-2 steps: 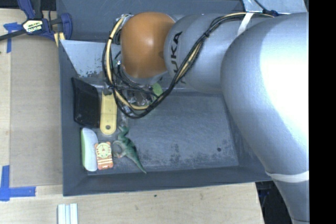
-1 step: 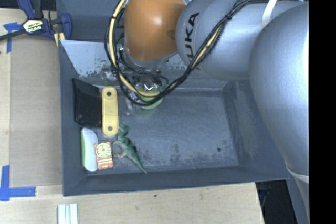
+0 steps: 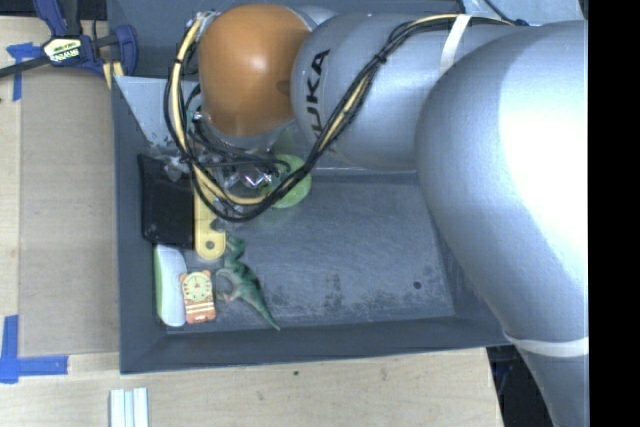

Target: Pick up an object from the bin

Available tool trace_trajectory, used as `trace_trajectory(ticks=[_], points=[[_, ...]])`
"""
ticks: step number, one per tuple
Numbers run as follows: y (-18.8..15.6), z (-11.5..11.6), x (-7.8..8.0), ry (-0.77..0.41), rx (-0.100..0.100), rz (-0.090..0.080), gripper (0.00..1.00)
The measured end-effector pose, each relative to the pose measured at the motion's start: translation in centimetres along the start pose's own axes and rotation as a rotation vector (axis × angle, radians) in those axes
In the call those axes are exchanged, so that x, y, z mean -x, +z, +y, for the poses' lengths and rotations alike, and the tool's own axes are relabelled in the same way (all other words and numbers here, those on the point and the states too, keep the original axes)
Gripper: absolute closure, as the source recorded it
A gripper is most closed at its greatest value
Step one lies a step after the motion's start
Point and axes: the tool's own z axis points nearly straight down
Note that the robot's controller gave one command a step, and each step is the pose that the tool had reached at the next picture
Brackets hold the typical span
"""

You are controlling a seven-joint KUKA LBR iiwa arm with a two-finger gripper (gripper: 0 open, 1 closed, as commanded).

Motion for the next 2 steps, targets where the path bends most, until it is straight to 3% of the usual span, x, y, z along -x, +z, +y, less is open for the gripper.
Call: trace_trajectory(ticks=[1,2], points=[[2.5,-1.7,-0.2,-0.157,-0.014,-0.019,0.00],[2.6,-1.8,-1.3,-0.182,-0.004,-0.010,1.00]])
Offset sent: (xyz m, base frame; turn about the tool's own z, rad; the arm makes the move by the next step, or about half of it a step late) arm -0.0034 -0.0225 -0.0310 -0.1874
